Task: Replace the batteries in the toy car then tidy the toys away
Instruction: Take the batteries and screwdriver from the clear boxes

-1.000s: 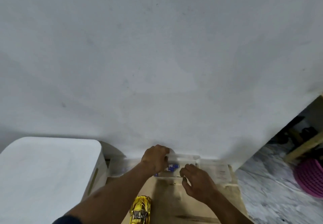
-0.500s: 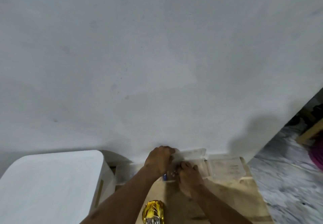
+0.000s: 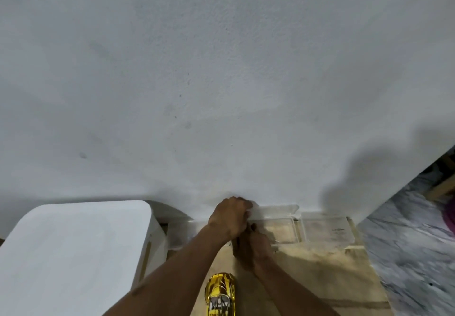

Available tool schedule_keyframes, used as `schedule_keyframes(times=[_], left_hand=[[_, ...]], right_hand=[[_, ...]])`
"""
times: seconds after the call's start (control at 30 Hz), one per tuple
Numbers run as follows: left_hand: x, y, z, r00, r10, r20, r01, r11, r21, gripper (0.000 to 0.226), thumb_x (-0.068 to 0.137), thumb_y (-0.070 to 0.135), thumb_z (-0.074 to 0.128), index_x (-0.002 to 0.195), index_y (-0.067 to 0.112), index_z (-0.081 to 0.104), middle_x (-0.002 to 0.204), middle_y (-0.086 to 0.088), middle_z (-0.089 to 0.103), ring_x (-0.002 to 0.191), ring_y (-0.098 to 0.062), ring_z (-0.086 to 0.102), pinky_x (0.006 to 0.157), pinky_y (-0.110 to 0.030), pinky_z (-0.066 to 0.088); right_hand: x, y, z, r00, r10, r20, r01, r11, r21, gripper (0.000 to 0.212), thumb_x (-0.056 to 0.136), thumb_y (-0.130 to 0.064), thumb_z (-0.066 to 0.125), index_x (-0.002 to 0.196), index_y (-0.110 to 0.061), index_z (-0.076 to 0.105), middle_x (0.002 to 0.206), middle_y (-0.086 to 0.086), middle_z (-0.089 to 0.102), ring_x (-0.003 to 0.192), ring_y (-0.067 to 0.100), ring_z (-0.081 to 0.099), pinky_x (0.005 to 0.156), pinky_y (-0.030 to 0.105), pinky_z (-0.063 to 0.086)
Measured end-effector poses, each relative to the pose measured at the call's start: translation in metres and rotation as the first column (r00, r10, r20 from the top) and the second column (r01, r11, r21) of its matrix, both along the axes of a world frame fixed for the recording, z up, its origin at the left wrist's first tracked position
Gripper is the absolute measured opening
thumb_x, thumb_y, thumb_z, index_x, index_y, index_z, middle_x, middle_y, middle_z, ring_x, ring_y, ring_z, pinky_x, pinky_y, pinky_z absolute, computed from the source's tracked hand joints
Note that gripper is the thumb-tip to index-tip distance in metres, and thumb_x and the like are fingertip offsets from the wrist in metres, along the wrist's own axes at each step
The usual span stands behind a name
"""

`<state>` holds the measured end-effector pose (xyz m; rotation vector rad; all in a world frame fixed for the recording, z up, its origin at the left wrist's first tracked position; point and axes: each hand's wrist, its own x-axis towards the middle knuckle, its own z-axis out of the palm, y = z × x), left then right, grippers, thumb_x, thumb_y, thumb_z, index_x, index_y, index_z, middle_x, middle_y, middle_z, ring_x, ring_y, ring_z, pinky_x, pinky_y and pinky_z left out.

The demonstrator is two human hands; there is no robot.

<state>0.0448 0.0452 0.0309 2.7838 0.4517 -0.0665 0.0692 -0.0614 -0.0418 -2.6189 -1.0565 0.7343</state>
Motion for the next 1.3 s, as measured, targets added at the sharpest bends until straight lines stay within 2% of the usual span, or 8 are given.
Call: schedule_keyframes(times=[0.37, 0.6, 0.73, 0.83, 0.93, 1.03, 1.2, 1.3], left_hand=[[-0.001, 0.001, 0.000, 0.997, -0.037, 0.062, 0.037, 0.999, -0.001, 0.025, 0.090, 0.015, 0.054, 0.108, 0.015, 0.071, 0.106, -0.010, 0.072, 0.099, -0.031, 0.063, 0.079, -0.031, 0.045], [-0.004, 0.000, -0.003, 0.996, -0.010, 0.093, 0.013, 1.000, -0.024, 0.029, 0.094, 0.019, 0.055, 0.118, 0.017, 0.071, 0.114, -0.008, 0.073, 0.101, -0.027, 0.065, 0.088, -0.031, 0.050], [-0.004, 0.000, -0.004, 0.995, -0.016, 0.096, 0.018, 1.000, -0.015, 0.025, 0.093, 0.017, 0.053, 0.111, 0.012, 0.071, 0.108, -0.011, 0.072, 0.099, -0.031, 0.064, 0.081, -0.033, 0.048], [-0.005, 0.001, -0.006, 0.994, -0.018, 0.108, 0.021, 1.000, -0.024, 0.028, 0.095, 0.018, 0.054, 0.117, 0.015, 0.071, 0.112, -0.009, 0.072, 0.101, -0.028, 0.065, 0.084, -0.032, 0.049], [-0.005, 0.002, -0.007, 0.994, -0.024, 0.110, 0.026, 1.000, -0.014, 0.023, 0.095, 0.018, 0.054, 0.110, 0.014, 0.071, 0.105, -0.010, 0.073, 0.097, -0.029, 0.065, 0.076, -0.029, 0.045], [-0.005, 0.003, -0.009, 0.993, -0.022, 0.118, 0.024, 1.000, -0.013, 0.024, 0.095, 0.019, 0.054, 0.110, 0.015, 0.072, 0.104, -0.008, 0.073, 0.097, -0.028, 0.066, 0.075, -0.027, 0.043], [-0.004, 0.005, -0.012, 0.996, -0.025, 0.091, 0.027, 1.000, -0.015, 0.032, 0.094, 0.020, 0.052, 0.121, 0.020, 0.070, 0.115, -0.005, 0.072, 0.105, -0.026, 0.064, 0.085, -0.030, 0.048], [-0.004, 0.005, -0.013, 0.996, -0.010, 0.087, 0.012, 1.000, -0.025, 0.035, 0.096, 0.022, 0.052, 0.128, 0.022, 0.067, 0.124, -0.003, 0.070, 0.112, -0.024, 0.062, 0.092, -0.031, 0.048]], right_hand=[[0.004, 0.002, 0.007, 0.993, 0.095, 0.069, -0.092, 0.995, -0.048, 0.035, 0.103, -0.034, 0.041, 0.122, -0.011, 0.059, 0.121, 0.011, 0.067, 0.109, 0.029, 0.064, 0.093, 0.037, 0.048], [0.007, 0.001, 0.014, 0.998, 0.009, -0.066, -0.007, 0.999, 0.036, 0.040, 0.102, -0.041, 0.039, 0.114, -0.012, 0.065, 0.112, 0.013, 0.071, 0.104, 0.031, 0.066, 0.087, 0.035, 0.048], [0.009, 0.000, 0.012, 0.997, 0.036, -0.075, -0.034, 0.999, 0.028, 0.047, 0.101, -0.049, 0.041, 0.113, -0.013, 0.068, 0.109, 0.012, 0.073, 0.101, 0.029, 0.067, 0.087, 0.035, 0.049], [0.008, 0.000, 0.012, 0.996, 0.077, -0.051, -0.077, 0.997, 0.017, 0.050, 0.098, -0.056, 0.043, 0.115, -0.015, 0.066, 0.107, 0.011, 0.073, 0.098, 0.028, 0.068, 0.086, 0.036, 0.049], [0.006, 0.000, 0.012, 0.996, 0.073, -0.046, -0.070, 0.995, 0.065, 0.053, 0.094, -0.062, 0.048, 0.115, -0.017, 0.068, 0.106, 0.009, 0.074, 0.097, 0.026, 0.069, 0.088, 0.035, 0.051], [0.006, 0.000, 0.011, 0.999, 0.039, -0.023, -0.037, 0.995, 0.097, 0.046, 0.096, -0.055, 0.051, 0.113, -0.016, 0.069, 0.107, 0.008, 0.075, 0.097, 0.024, 0.069, 0.090, 0.033, 0.051], [0.011, -0.001, 0.010, 1.000, -0.013, 0.012, 0.010, 0.986, 0.168, 0.034, 0.100, -0.033, 0.052, 0.116, -0.007, 0.067, 0.117, 0.013, 0.070, 0.109, 0.028, 0.065, 0.097, 0.033, 0.045], [0.011, -0.007, 0.012, 0.997, -0.007, 0.081, -0.016, 0.961, 0.277, 0.032, 0.096, -0.034, 0.059, 0.098, -0.007, 0.075, 0.100, 0.013, 0.075, 0.092, 0.029, 0.069, 0.080, 0.030, 0.047]])
